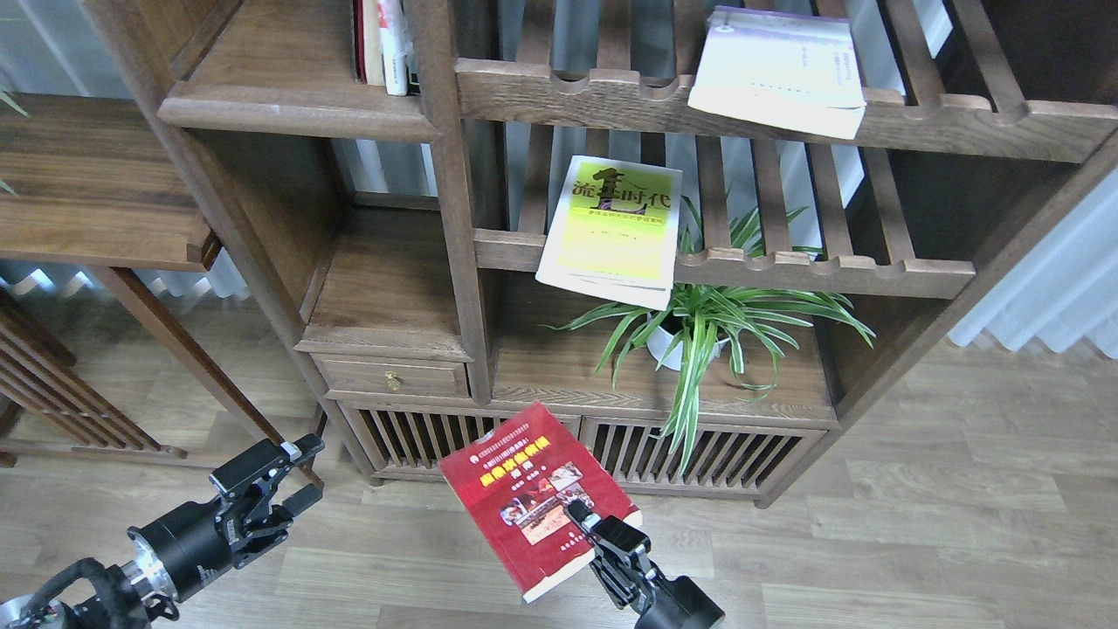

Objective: Organize books on shelf
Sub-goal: 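Bring the red book down toward the left gripper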

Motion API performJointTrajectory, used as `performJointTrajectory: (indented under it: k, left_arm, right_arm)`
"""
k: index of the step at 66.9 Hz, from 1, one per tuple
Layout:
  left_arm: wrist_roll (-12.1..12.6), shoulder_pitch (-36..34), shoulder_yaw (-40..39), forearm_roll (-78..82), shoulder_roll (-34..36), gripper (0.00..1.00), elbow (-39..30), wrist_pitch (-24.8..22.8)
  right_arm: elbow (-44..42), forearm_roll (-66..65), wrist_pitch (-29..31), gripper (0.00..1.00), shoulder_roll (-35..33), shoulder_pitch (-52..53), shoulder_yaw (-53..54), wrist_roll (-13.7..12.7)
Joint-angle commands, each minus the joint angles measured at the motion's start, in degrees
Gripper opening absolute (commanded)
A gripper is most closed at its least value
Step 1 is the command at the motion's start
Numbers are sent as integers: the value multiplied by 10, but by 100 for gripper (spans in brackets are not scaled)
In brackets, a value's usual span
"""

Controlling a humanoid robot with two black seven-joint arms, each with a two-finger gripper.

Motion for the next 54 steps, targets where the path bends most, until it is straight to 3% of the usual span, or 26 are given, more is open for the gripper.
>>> performJointTrajectory:
  k: [1,18,54]
  left_arm:
    - [-2,-7,37,-4,-11,99,1,0]
    - [-1,-6,85,-4,-35,100,14,0]
    - [-3,-6,105,-5,-123,100,57,0]
  right_arm:
    - [1,4,0,4,0,1,-16,-15]
    - [8,31,0,4,0,1,-42,-56]
    - [22,38,0,4,0,8,-61,-58]
